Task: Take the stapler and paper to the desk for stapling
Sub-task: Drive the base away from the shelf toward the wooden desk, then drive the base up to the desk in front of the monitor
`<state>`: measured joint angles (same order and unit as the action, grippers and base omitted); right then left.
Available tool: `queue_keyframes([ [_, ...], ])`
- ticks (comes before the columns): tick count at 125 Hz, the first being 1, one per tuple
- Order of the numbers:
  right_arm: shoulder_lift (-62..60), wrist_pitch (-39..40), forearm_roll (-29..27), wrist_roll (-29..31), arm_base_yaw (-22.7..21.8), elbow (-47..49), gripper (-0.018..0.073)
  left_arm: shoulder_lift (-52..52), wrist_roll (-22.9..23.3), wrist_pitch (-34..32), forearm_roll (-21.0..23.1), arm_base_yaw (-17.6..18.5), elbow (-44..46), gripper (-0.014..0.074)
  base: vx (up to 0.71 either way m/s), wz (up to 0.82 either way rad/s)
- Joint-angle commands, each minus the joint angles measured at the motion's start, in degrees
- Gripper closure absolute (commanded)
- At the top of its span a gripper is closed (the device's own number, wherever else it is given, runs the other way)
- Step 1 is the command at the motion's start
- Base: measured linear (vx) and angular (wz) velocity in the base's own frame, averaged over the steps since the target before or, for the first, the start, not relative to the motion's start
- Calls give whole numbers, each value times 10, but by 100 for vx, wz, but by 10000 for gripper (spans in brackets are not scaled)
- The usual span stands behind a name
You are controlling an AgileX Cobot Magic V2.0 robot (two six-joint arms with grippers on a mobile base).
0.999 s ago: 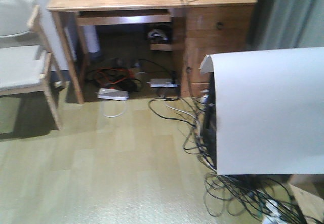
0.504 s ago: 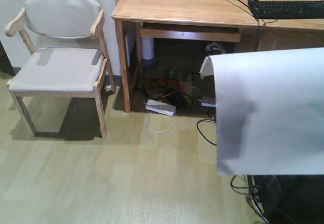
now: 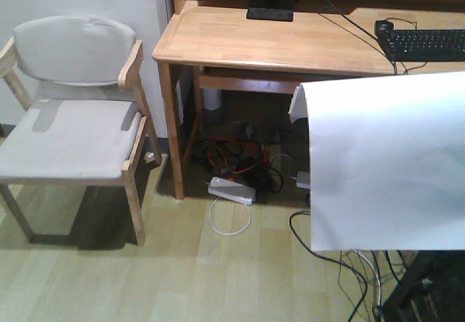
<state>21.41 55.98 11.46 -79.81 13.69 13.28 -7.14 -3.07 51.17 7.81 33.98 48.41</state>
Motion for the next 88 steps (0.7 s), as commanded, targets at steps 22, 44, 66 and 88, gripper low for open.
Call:
queue_keyframes([
  [22, 5, 23, -1, 4, 1, 18, 566, -10, 1, -66, 8, 4, 13, 603, 41, -6],
  [44, 5, 23, -1, 4, 1, 18, 566, -10, 1, -66, 8, 4, 13, 603, 41, -7],
  [66, 5, 23, -1, 4, 1, 18, 566, -10, 1, -66, 8, 4, 13, 603, 41, -8],
  [88, 5, 23, -1, 4, 1, 18, 566, -10, 1, -66, 8, 4, 13, 603, 42, -9],
])
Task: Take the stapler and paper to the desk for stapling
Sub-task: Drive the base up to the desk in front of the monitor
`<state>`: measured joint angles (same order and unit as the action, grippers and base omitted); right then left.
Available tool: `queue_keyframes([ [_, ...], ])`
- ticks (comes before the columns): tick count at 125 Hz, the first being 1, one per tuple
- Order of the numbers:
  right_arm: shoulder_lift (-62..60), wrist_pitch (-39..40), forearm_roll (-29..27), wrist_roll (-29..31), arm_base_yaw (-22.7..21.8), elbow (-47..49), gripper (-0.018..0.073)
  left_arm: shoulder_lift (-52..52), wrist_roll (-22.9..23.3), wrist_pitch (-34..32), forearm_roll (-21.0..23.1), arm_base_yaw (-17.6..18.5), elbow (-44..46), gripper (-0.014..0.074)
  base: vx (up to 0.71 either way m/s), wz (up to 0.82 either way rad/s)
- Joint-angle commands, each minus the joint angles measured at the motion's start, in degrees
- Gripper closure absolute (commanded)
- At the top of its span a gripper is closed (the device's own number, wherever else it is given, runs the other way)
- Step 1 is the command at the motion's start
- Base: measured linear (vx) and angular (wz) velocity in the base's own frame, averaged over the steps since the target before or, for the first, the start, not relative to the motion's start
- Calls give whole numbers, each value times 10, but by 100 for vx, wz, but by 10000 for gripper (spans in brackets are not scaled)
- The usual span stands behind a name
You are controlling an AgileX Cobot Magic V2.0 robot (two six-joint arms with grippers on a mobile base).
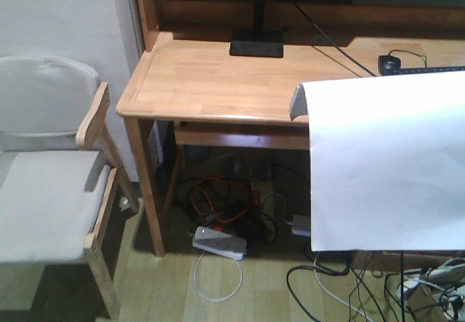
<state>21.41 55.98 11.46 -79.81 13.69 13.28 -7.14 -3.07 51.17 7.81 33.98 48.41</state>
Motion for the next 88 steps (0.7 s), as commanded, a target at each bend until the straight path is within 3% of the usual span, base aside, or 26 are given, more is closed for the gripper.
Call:
queue_keyframes([
  [1, 5, 23, -1, 4, 1, 18, 566, -10, 1, -66, 8, 4, 13, 603, 43, -9],
  [88, 5, 23, -1, 4, 1, 18, 566, -10, 1, -66, 8, 4, 13, 603, 41, -9],
])
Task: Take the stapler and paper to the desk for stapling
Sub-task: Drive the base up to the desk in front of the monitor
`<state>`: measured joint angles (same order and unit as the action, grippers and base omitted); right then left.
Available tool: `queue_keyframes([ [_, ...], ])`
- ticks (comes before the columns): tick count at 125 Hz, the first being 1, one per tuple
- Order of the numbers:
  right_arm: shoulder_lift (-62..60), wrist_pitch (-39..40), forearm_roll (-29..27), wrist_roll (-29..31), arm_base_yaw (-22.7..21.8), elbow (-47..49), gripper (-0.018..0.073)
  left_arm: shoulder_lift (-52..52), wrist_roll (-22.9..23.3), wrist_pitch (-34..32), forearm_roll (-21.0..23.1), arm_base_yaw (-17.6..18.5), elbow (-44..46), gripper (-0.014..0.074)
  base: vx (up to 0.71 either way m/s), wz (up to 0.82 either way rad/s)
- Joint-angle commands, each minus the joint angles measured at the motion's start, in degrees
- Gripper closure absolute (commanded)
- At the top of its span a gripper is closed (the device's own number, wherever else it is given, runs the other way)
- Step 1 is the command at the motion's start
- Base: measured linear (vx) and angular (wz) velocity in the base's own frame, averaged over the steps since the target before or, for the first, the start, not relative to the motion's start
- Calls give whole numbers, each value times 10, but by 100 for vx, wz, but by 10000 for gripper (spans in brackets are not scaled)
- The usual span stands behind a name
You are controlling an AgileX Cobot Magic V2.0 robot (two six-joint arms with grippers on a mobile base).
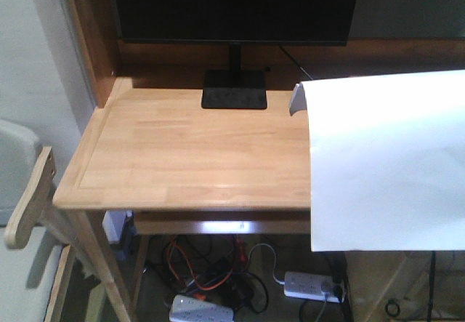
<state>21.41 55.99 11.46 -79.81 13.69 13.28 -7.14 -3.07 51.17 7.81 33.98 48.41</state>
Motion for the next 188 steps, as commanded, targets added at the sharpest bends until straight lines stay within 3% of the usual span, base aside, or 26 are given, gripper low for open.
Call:
queue_keyframes([
  [1, 5, 22, -1, 4, 1, 18, 566, -10, 1, -66, 8, 4, 13, 603, 38, -8],
  [92, 5, 22, -1, 4, 1, 18, 566, -10, 1, -66, 7, 4, 13, 603, 29, -2],
  [188, 5, 22, -1, 4, 1, 18, 566, -10, 1, -66, 7, 4, 13, 603, 10, 1],
])
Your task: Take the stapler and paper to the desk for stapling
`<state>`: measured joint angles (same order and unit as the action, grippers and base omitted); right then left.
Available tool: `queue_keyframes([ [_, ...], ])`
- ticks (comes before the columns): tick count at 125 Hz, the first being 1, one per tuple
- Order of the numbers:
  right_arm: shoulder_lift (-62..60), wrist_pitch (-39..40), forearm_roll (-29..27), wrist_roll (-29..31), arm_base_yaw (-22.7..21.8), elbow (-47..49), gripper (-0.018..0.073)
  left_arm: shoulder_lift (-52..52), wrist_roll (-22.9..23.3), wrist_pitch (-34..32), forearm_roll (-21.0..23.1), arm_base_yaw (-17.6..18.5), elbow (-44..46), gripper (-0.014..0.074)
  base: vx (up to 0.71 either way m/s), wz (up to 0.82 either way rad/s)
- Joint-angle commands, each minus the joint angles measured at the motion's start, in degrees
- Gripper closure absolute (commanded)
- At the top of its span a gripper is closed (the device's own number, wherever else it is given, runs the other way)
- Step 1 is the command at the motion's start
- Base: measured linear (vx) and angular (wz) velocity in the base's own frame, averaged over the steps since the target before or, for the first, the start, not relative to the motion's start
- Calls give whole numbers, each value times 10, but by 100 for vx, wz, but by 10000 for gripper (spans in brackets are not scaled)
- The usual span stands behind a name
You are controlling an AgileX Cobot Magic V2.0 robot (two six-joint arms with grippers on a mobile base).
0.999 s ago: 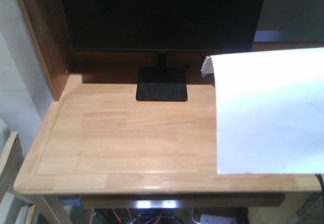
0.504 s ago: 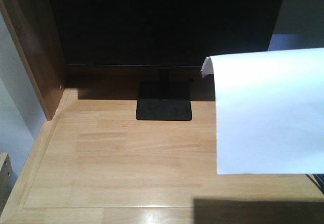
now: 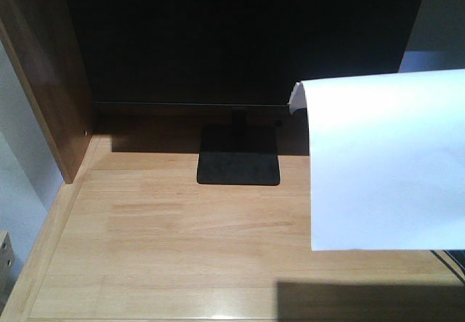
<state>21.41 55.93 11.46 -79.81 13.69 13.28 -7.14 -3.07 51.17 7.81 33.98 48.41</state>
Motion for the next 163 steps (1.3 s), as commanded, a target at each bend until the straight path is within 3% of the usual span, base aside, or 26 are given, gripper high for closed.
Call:
queue_keyframes([
  [1, 5, 23, -1, 4, 1, 18, 566, -10, 1, -66, 7, 4, 13, 603, 4, 3],
  [163, 5, 23, -1, 4, 1, 18, 566, -10, 1, -65, 8, 4, 13, 603, 0, 0],
])
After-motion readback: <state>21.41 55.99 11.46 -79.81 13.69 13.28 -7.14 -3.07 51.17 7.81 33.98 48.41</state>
